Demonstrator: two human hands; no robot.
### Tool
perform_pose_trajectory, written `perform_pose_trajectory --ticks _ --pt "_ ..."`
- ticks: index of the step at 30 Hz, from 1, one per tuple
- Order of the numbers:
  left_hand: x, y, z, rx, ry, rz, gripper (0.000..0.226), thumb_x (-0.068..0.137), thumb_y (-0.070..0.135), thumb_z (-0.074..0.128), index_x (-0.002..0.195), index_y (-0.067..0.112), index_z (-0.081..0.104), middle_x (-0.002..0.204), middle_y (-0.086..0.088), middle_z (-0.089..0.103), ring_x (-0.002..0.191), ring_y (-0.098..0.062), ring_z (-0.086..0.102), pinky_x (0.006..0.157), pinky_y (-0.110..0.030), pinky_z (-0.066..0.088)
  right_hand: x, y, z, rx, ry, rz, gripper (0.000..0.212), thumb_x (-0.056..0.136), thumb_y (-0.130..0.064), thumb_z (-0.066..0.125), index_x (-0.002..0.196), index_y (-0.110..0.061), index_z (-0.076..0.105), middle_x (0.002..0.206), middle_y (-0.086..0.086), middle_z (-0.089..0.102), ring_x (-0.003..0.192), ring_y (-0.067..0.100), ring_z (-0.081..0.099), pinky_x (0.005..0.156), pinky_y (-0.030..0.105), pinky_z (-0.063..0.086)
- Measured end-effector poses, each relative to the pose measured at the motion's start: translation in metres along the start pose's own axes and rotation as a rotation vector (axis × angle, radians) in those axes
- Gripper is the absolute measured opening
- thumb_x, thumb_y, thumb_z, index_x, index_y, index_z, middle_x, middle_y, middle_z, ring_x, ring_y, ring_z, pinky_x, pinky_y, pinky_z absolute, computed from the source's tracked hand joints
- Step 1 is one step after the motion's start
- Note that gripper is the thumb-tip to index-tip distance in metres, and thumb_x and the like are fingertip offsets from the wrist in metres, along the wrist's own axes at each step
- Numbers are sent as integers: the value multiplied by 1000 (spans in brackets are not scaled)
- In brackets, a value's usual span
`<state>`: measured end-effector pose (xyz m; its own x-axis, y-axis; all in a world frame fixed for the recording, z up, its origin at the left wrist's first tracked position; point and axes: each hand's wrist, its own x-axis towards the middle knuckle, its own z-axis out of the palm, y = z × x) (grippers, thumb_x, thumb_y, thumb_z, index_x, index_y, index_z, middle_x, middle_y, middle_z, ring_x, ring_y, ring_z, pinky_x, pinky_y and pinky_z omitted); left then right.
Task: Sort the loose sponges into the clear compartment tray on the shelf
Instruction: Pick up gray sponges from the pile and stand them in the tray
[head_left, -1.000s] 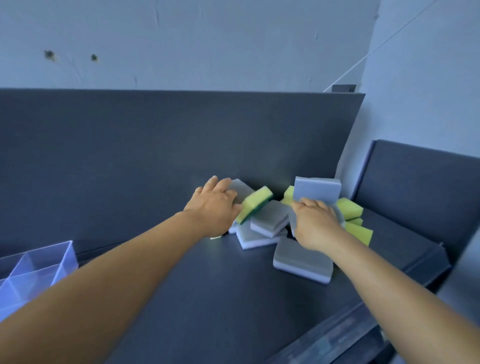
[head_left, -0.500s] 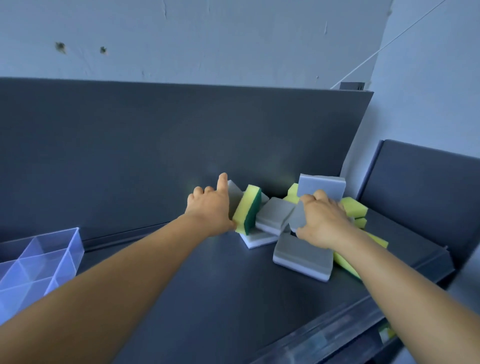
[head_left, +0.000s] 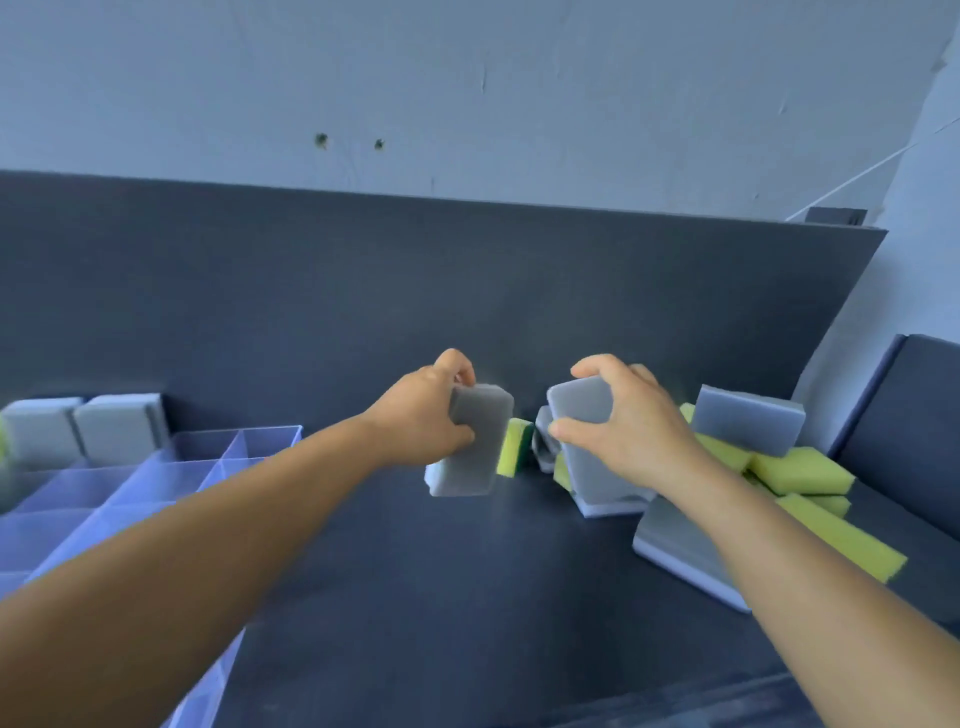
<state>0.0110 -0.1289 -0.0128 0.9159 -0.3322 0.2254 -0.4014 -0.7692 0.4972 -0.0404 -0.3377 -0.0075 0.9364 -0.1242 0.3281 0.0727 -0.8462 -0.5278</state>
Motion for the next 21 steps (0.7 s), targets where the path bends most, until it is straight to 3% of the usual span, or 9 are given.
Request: perform_pose_trajectory --ticks 4,6,9,13,16,21 --pt "-26 -21 -31 15 127 1 31 82 24 67 100 20 41 78 5 51 65 -11 48 55 -23 39 2 -34 24 89 -8 -54 46 73 -48 71 111 -39 47 112 -8 43 93 16 49 67 28 39" --pt "-39 -34 -47 17 165 -8 34 83 23 65 109 21 43 87 7 52 70 -14 49 61 -23 38 3 -54 36 115 -7 -106 44 77 -44 69 116 -37 49 114 -8 44 93 14 47 63 25 34" --pt "-59 -60 -75 77 163 -22 51 85 18 61 131 28 44 113 8 51 82 -14 47 77 -22 37 5 -88 55 144 -18 -199 41 86 -37 62 125 -31 52 115 -4 47 92 15 47 73 26 34" --pt "-83 -101 -112 158 179 -70 43 82 23 62 124 30 53 113 3 58 88 -16 53 77 -24 40 4 -137 81 173 -56 -263 38 91 -33 55 128 -31 50 120 -3 47 92 15 47 71 25 33" --pt "-102 -129 -140 189 213 -98 37 82 29 66 117 26 58 110 2 60 97 -18 55 79 -25 40 2 -173 101 202 -76 -308 37 93 -30 53 130 -29 51 123 -3 45 90 14 46 62 17 33" --pt "-132 -172 -183 259 224 -161 38 83 24 65 120 28 57 110 2 51 96 -17 51 80 -24 37 -4 -228 133 250 -103 -370 35 92 -26 54 127 -28 54 120 -5 46 91 13 49 64 15 34"
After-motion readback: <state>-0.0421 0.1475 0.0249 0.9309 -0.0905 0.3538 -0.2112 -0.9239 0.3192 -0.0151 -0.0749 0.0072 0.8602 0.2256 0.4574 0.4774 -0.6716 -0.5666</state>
